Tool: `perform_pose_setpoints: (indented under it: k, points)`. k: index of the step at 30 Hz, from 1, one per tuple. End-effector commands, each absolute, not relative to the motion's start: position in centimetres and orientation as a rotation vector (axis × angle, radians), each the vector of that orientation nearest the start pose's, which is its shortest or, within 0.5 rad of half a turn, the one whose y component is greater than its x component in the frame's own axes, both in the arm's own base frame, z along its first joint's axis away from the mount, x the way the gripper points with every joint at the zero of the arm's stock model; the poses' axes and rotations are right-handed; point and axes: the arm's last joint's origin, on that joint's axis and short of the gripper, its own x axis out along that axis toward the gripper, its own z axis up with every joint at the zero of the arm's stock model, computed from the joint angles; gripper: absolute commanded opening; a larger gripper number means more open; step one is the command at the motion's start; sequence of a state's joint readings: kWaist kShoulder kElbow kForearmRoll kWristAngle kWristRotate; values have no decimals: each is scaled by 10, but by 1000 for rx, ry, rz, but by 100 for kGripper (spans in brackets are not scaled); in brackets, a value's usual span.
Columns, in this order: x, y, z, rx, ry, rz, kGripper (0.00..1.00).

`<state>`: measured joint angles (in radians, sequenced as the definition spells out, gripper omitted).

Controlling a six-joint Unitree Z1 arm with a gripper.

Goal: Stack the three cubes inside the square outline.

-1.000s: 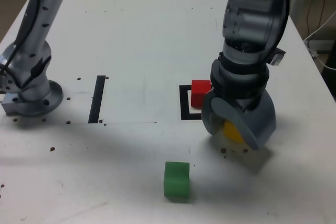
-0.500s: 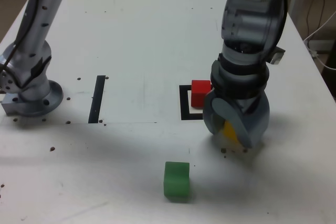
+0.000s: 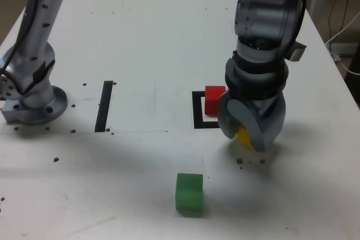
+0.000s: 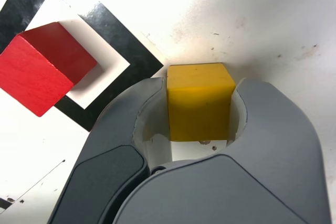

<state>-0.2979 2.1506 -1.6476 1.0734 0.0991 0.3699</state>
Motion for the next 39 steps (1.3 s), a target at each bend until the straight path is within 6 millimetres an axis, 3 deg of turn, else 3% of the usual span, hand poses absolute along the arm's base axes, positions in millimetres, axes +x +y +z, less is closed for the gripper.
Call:
perform_pose_setpoints:
  k: [1,7,11,14,22,39]
  points:
    - [390,-115,227,599,1512,-440,6]
    - [380,-110,252,585,1498,-401,5]
    - [362,-98,285,543,1495,-306,5]
    - [349,-85,295,470,1532,-203,6]
    - [332,-63,290,287,1610,-15,6]
    - [337,-45,274,238,1628,-6,6]
